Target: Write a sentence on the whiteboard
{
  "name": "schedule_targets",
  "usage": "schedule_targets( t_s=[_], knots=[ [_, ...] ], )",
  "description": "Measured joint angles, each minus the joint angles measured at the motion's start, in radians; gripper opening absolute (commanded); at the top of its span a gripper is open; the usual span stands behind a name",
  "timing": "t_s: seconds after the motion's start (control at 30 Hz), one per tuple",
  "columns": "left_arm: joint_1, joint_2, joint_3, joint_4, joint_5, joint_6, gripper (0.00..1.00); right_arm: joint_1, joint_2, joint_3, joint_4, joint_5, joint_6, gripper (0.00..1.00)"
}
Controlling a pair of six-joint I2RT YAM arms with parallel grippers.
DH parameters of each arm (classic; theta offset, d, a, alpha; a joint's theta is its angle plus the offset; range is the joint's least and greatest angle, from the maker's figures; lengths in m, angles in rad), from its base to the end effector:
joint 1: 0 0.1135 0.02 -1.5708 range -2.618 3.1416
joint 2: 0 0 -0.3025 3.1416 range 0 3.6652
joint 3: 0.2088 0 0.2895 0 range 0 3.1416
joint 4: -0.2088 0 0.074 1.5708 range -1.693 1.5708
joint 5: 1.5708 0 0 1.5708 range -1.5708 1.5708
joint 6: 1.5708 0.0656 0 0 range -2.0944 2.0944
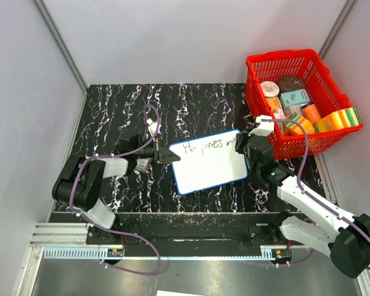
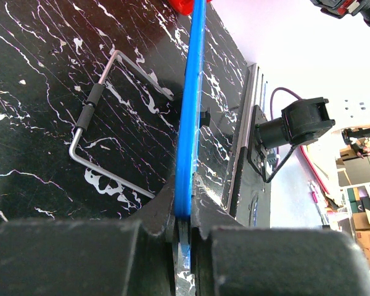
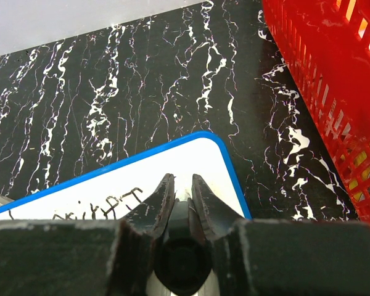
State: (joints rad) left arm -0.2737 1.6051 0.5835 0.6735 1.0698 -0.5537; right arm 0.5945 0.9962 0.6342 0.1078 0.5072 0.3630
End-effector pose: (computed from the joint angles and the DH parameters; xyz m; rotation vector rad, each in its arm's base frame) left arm 0.3008 -0.1442 0.1696 0.5121 1.9756 -1.5537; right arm 0.2405 0.1242 0.2902 0.1474 1.7918 0.2225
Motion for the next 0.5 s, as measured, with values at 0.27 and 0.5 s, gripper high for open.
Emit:
schedule_targets(
  t_s=[0.27,0.5],
  knots=[
    [0.0,0.0,0.0,0.0,0.0,0.0,0.0,-0.001,-0.001,0.0,-0.001,-0.002,0.0,0.0],
    [0.0,0.0,0.0,0.0,0.0,0.001,0.0,-0.001,-0.008,-0.003,-0.01,-0.005,0.002,0.0]
  ],
)
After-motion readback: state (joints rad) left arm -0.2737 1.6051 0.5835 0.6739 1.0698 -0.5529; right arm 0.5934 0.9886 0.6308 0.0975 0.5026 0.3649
